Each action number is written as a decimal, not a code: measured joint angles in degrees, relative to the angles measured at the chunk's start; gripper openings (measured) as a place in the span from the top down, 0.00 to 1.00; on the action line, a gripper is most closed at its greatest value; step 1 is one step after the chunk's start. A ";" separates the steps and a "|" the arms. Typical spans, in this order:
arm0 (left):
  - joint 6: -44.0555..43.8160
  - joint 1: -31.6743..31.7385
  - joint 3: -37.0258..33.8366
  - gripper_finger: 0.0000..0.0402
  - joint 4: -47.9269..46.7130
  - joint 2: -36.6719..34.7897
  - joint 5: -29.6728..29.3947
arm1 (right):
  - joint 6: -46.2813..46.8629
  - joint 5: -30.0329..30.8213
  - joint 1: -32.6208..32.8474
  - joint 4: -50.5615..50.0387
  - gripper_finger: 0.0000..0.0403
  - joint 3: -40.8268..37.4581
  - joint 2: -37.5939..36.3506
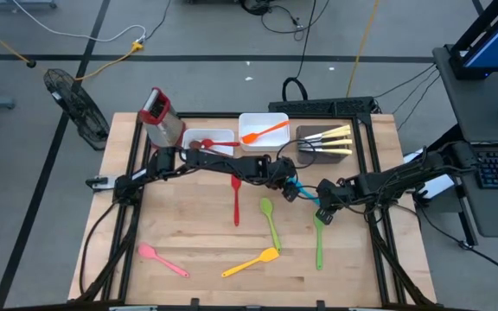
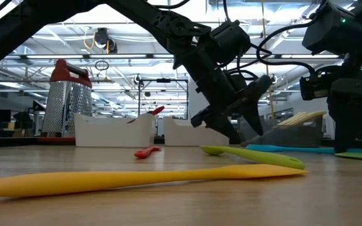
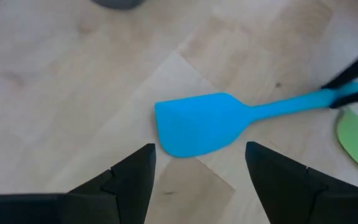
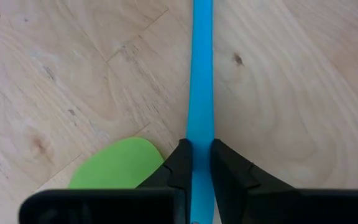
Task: Pick & Place Kitchen Items
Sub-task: Put the blue spatula into the right white bin
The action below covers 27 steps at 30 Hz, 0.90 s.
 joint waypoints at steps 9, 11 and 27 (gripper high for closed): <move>-0.75 0.12 0.22 0.37 3.07 3.13 6.45 | -0.05 -0.21 0.02 0.47 0.93 0.00 -0.03; -0.77 0.07 0.27 0.37 3.14 3.85 6.19 | 0.04 -0.17 0.02 0.31 0.93 0.00 0.00; 1.34 2.30 -0.01 0.37 -3.06 1.25 0.77 | -0.09 -0.28 -0.07 0.17 0.93 0.00 0.00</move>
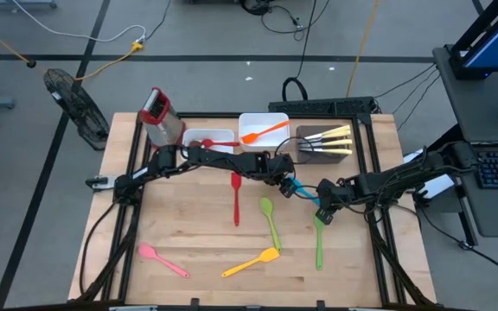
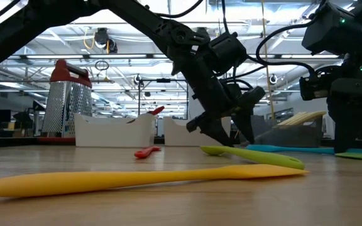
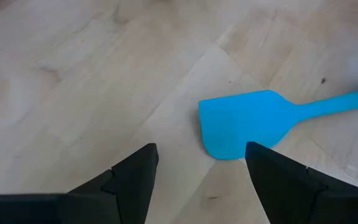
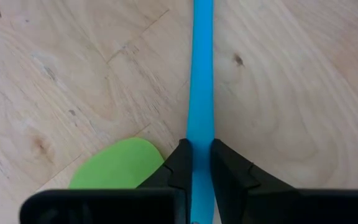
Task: Pick & Place Kitchen Items
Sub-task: Put the blue spatula into the right white bin
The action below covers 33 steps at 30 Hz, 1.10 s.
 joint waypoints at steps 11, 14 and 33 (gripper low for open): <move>-0.70 0.26 -0.07 0.36 2.16 -0.04 3.33 | -0.14 0.05 0.00 0.12 0.93 0.00 0.00; -0.65 -0.34 -0.08 0.36 3.11 -0.04 3.57 | -0.22 0.05 0.00 0.14 0.93 0.00 0.00; 1.05 -1.50 0.19 0.36 2.73 1.79 1.74 | -0.27 -0.01 -0.01 0.21 0.93 0.00 -0.02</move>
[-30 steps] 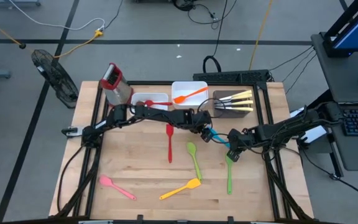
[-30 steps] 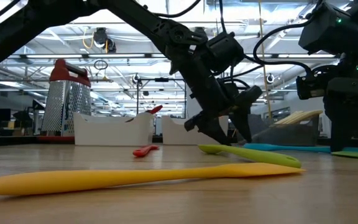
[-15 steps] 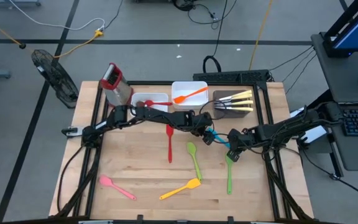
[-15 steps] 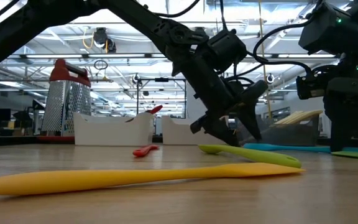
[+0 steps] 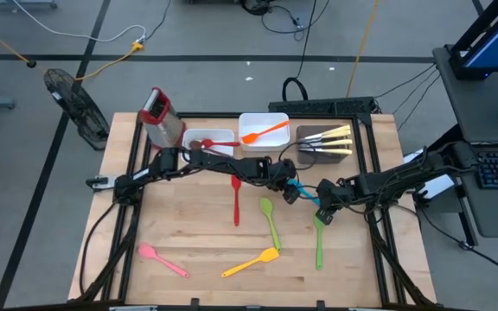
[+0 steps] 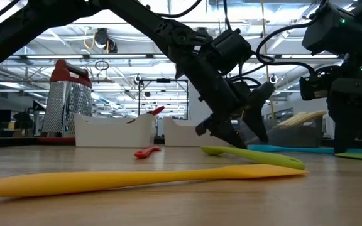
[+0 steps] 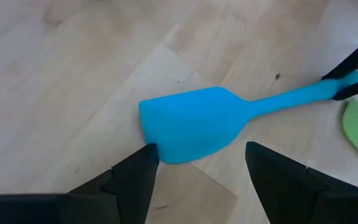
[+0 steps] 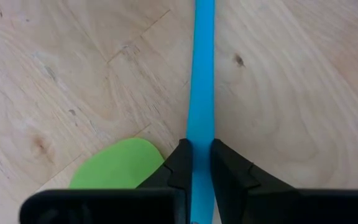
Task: Pick & Place Kitchen Items
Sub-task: Put the blue spatula into the right white bin
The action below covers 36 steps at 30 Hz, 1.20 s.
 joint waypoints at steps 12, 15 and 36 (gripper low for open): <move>0.31 1.77 -0.21 0.37 2.02 -0.80 -1.21 | -0.87 -0.01 -0.01 0.02 0.93 0.00 0.00; 0.32 1.92 -0.26 0.36 4.04 -0.77 -0.43 | -1.31 -0.01 -0.01 0.08 0.93 0.00 0.00; -2.65 1.88 -0.04 0.36 3.28 0.81 5.63 | -7.27 -1.72 -4.22 -0.18 0.93 -0.17 0.02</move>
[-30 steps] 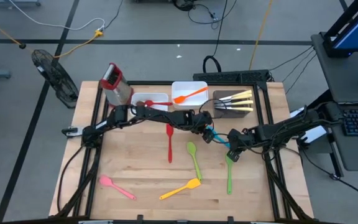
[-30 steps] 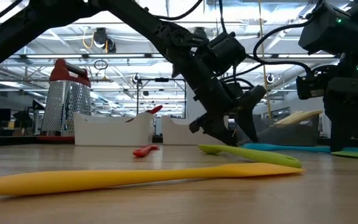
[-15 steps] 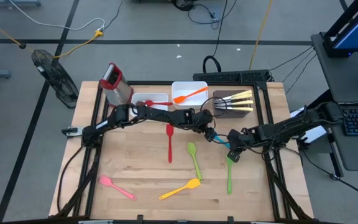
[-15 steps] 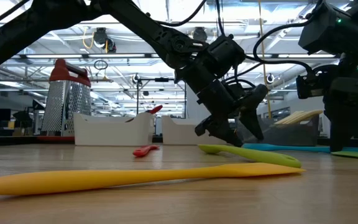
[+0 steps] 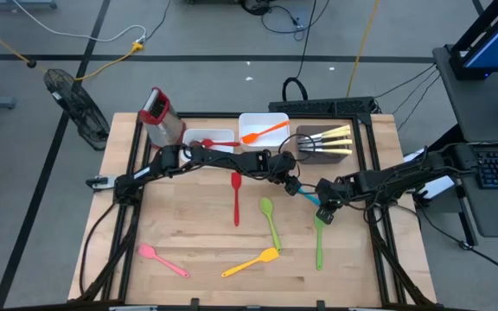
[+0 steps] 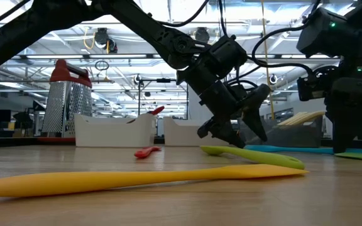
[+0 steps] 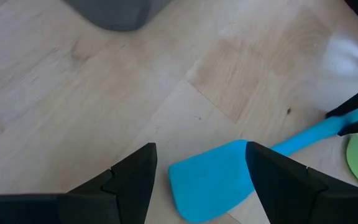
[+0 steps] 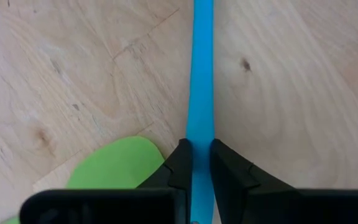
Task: Pick & Place Kitchen Items
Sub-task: Put the blue spatula into the right white bin
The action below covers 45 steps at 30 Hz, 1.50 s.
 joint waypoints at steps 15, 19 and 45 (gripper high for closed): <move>-3.24 0.15 0.07 0.36 -2.95 -0.11 10.37 | 0.07 0.12 -0.12 0.44 0.93 0.00 0.00; -4.60 0.15 0.00 0.36 -3.24 -0.31 11.74 | 0.04 0.20 -0.12 0.52 0.93 0.00 0.00; -2.18 0.65 -0.20 0.99 -4.84 -0.42 12.99 | 0.09 0.26 -0.14 1.27 0.89 0.00 -0.24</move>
